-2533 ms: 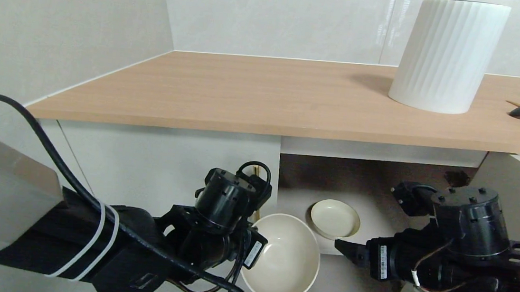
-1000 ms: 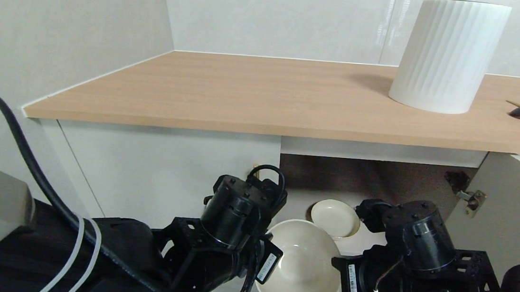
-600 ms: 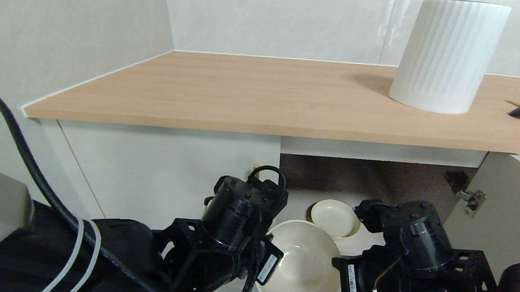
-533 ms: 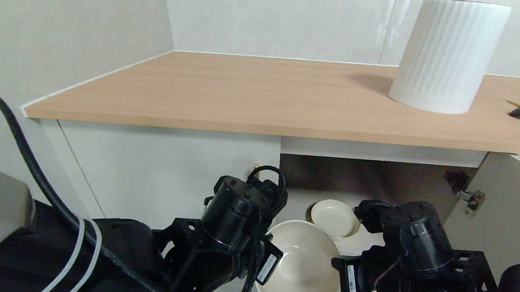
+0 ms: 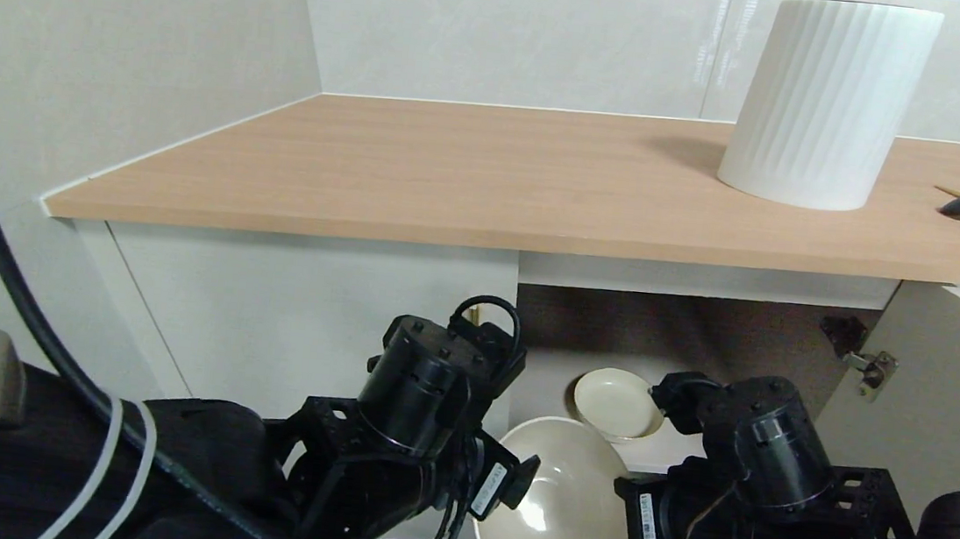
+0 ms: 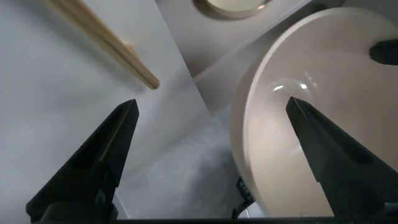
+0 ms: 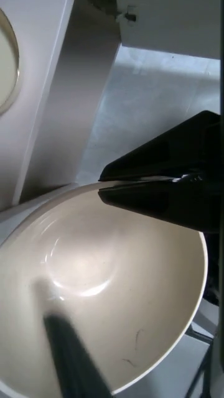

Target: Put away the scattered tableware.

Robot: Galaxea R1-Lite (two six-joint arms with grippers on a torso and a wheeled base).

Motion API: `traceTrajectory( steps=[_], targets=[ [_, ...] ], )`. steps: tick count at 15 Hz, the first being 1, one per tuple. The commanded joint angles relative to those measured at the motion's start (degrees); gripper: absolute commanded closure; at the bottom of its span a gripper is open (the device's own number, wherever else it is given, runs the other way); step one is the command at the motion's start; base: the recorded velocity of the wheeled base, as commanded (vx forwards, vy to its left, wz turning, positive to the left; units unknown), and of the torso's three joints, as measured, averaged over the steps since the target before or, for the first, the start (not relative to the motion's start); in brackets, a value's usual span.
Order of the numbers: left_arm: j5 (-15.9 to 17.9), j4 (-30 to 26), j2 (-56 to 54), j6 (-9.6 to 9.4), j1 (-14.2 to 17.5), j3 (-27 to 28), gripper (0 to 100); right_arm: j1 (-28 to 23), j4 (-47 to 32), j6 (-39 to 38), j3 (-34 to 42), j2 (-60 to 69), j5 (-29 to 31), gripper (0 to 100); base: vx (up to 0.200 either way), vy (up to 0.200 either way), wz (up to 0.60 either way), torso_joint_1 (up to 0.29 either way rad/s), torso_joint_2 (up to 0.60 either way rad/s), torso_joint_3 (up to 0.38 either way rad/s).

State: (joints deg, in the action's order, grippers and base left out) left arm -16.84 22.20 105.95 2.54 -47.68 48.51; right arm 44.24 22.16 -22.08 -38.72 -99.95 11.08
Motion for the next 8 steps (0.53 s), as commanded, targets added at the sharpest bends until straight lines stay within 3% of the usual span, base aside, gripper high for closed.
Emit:
traceTrajectory(
  steps=[1, 8],
  targets=[
    [-0.04, 0.04, -4.96, 0.01, 0.04, -0.78, 0, -2.67, -0.01, -0.07, -0.48, -0.51, 0.17, 100, 0.0, 0.0, 0.0, 0.0, 0.0, 0.0],
    [-0.04, -0.23, -7.77, -0.07, 0.04, -0.87, 0, -13.74, 0.07, -6.4, -8.57, -11.76, 1.84, 100, 0.0, 0.0, 0.0, 0.0, 0.0, 0.0]
  ],
)
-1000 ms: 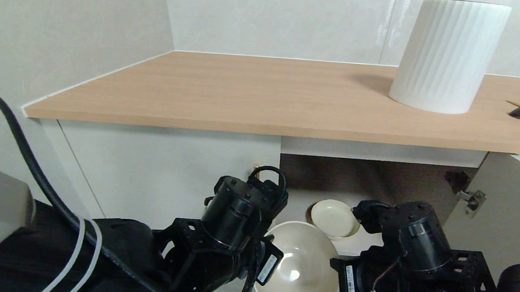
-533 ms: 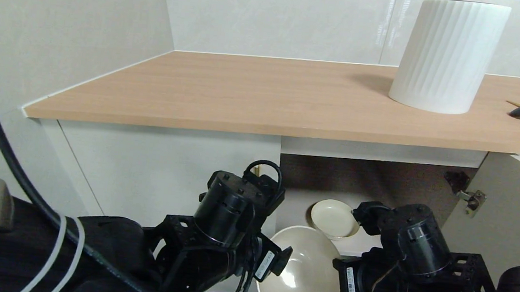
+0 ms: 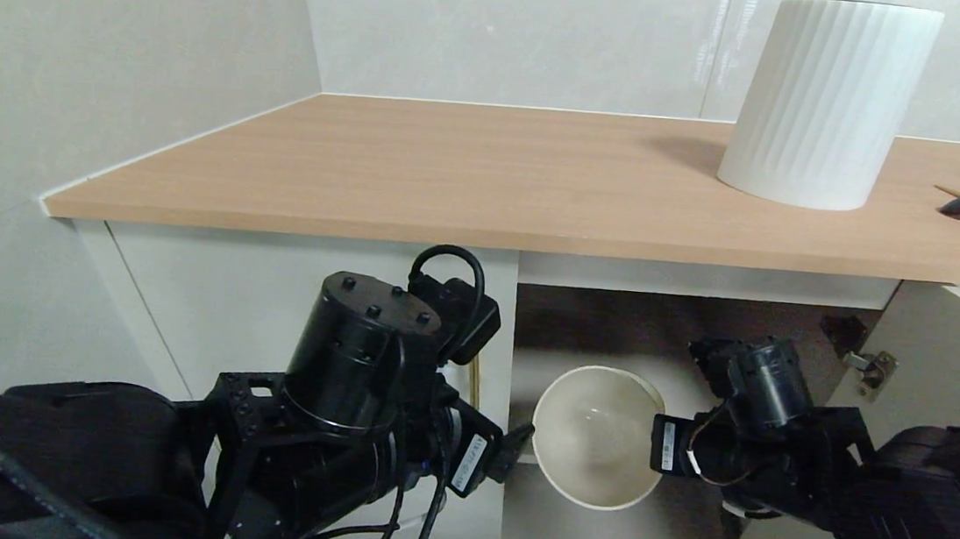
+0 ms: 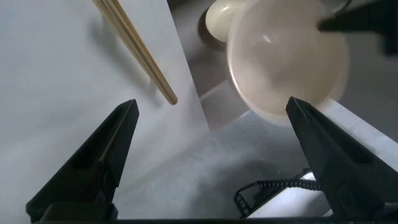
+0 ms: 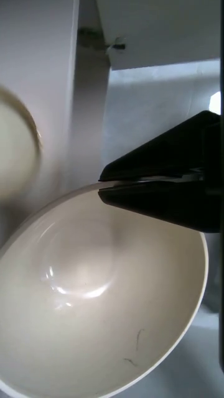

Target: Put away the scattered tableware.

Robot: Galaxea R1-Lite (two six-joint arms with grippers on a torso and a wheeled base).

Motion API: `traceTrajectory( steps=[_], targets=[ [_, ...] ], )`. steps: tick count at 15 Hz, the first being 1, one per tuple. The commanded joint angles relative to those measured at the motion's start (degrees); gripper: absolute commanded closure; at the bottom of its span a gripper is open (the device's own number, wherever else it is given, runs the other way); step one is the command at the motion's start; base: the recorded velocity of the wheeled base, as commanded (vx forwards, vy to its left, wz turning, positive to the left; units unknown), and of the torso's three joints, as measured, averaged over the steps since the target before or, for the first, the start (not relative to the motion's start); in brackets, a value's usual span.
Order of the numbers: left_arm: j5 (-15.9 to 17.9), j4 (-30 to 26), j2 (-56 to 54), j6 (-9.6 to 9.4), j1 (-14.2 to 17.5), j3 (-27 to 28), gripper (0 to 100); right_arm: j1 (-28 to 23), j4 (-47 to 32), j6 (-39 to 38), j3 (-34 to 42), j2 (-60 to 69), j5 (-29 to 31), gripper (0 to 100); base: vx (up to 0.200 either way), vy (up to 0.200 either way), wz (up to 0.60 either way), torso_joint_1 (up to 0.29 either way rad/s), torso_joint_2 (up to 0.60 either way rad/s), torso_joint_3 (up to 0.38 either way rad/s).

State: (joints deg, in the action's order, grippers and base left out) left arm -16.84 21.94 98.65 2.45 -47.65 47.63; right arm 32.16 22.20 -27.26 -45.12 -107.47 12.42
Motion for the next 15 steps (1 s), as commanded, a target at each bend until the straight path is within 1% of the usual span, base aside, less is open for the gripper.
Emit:
traceTrajectory(
  steps=[1, 5, 8, 10, 15],
  targets=[
    [-0.04, 0.03, -0.38, 0.01, 0.02, 0.01, 0, -3.33, 0.04, -2.36, -4.45, -6.79, 1.9, 100, 0.0, 0.0, 0.0, 0.0, 0.0, 0.0],
    [-0.04, 0.12, -0.12, 0.01, -0.07, 0.1, 0, -7.73, 0.13, -2.62, -9.9, -12.76, 2.34, 100, 0.0, 0.0, 0.0, 0.0, 0.0, 0.0],
    [-0.04, 0.12, 0.14, 0.01, 0.02, 0.1, 0, -9.66, 0.3, -2.98, -11.84, -14.96, 2.52, 100, 0.0, 0.0, 0.0, 0.0, 0.0, 0.0],
    [-0.04, 0.12, 0.32, 0.01, -0.07, 0.1, 0, -10.54, 0.3, -4.56, -13.33, -15.49, 2.52, 100, 0.0, 0.0, 0.0, 0.0, 0.0, 0.0],
    [-0.04, 0.12, 0.41, 0.01, -0.07, 0.18, 0, -11.15, 0.21, -5.26, -17.11, -17.6, 2.52, 100, 0.0, 0.0, 0.0, 0.0, 0.0, 0.0]
  ],
)
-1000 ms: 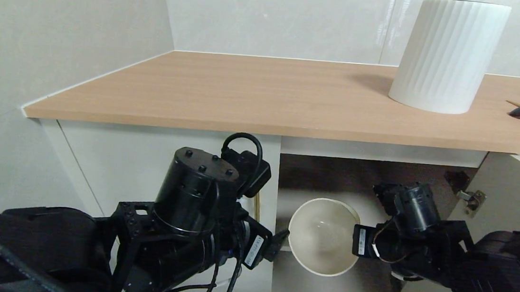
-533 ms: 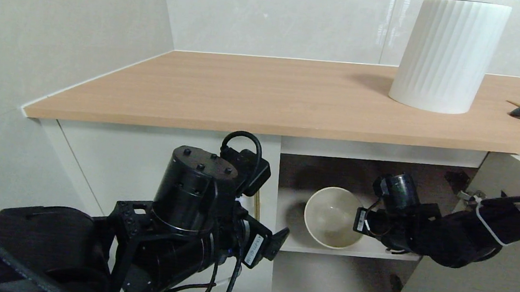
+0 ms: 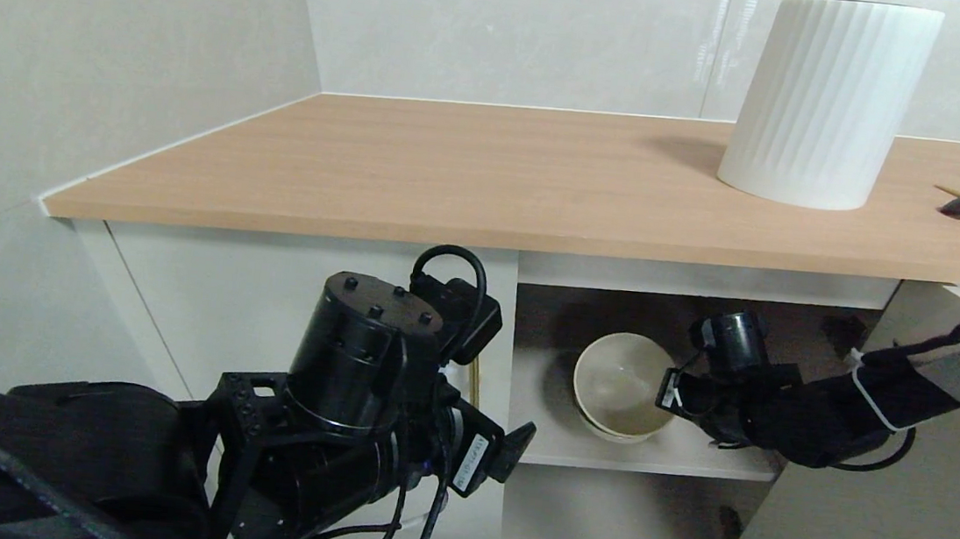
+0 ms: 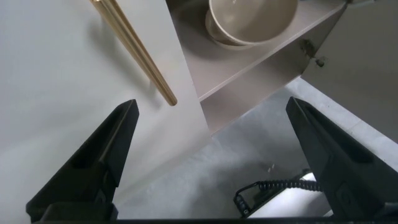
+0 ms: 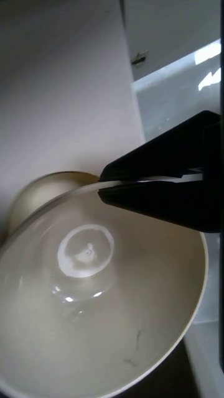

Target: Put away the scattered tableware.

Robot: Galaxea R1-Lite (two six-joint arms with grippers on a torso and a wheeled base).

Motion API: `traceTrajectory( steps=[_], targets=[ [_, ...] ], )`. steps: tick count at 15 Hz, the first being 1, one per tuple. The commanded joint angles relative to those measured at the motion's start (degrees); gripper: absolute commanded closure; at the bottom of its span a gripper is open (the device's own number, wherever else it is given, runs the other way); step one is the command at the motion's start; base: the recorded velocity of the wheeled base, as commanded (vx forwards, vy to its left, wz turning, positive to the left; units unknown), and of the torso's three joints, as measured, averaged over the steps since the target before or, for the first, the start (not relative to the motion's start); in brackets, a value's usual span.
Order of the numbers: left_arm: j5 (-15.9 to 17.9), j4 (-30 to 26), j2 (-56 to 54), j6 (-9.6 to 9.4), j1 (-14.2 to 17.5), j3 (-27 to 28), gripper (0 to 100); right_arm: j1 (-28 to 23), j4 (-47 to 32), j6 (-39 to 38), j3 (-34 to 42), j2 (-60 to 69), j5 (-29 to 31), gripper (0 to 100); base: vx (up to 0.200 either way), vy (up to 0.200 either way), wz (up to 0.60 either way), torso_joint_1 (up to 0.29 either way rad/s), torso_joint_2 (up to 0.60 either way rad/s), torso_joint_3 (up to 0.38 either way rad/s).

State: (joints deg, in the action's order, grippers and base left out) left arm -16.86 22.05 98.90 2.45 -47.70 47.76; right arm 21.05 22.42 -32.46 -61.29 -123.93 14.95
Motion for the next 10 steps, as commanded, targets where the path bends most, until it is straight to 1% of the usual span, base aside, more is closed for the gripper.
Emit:
traceTrajectory(
  steps=[1, 10],
  targets=[
    [-0.02, 0.01, 0.15, 0.01, 0.07, 0.05, 0, -0.05, -0.01, -0.06, -1.46, -1.67, 0.0, 100, 0.0, 0.0, 0.0, 0.0, 0.0, 0.0],
    [-0.02, 0.01, 0.94, 0.01, -0.02, 0.05, 0, -0.75, -0.01, -0.23, -2.43, -4.13, 0.0, 100, 0.0, 0.0, 0.0, 0.0, 0.0, 0.0]
  ],
)
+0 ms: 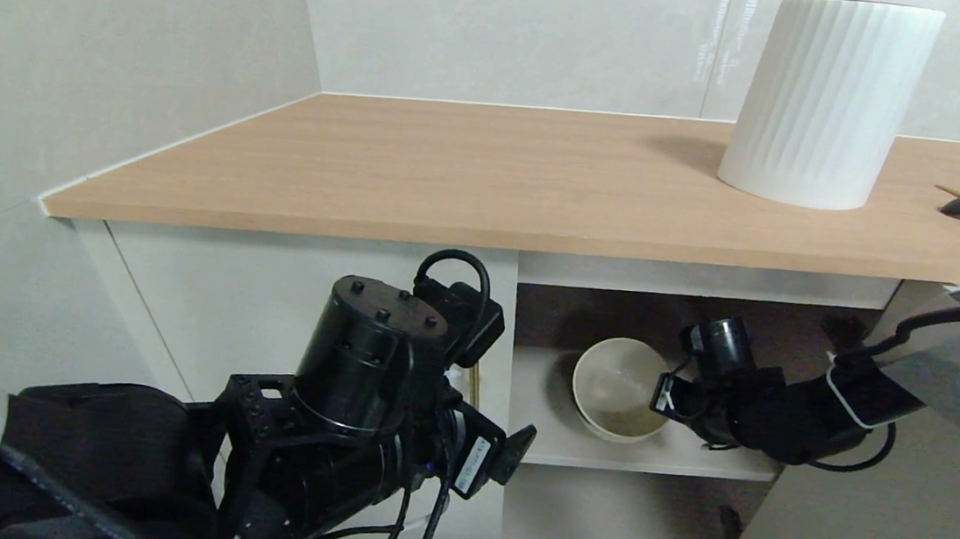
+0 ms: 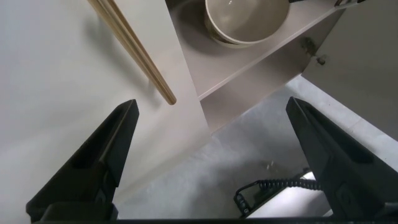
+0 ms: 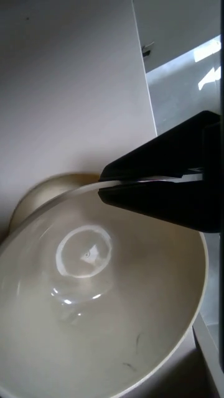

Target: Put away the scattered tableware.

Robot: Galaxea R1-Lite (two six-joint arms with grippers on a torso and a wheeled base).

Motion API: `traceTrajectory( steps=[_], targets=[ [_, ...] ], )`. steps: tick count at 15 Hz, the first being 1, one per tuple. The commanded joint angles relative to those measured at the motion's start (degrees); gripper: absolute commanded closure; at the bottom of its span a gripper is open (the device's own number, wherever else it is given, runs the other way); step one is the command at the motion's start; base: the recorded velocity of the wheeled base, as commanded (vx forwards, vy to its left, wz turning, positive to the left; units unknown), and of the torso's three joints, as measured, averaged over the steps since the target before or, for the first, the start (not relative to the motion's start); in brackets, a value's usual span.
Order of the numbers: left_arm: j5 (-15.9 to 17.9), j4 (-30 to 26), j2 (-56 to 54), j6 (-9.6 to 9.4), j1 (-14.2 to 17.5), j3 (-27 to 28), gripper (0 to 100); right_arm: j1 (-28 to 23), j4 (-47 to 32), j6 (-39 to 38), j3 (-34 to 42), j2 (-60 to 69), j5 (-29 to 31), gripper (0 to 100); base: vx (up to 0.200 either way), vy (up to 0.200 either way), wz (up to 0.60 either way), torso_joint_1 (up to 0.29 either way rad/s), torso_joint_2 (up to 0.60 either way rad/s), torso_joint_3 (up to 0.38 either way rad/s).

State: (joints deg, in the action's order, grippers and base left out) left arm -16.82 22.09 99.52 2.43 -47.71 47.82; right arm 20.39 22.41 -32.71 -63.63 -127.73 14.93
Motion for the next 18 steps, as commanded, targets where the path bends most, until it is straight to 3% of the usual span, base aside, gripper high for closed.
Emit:
traceTrajectory(
  steps=[1, 9, 10, 18],
  targets=[
    [0.04, -0.03, 0.32, 0.04, -0.01, -0.01, 0, -0.09, 0.01, 0.01, -0.09, -0.32, 0.01, 100, 0.0, 0.0, 0.0, 0.0, 0.0, 0.0],
    [-0.05, 0.06, 0.58, 0.04, -0.01, 0.08, 0, -0.09, -0.08, 0.1, 0.0, -0.59, -0.08, 100, 0.0, 0.0, 0.0, 0.0, 0.0, 0.0],
    [-0.05, 0.06, 0.58, 0.04, -0.01, 0.08, 0, -0.09, -0.08, 0.1, 0.0, -0.59, -0.08, 0, 0.0, 0.0, 0.0, 0.0, 0.0, 0.0],
    [-0.05, 0.06, 0.58, 0.04, -0.01, 0.08, 0, 0.0, -0.08, 0.1, 0.09, -0.68, -0.26, 0, 0.0, 0.0, 0.0, 0.0, 0.0, 0.0]
  ],
)
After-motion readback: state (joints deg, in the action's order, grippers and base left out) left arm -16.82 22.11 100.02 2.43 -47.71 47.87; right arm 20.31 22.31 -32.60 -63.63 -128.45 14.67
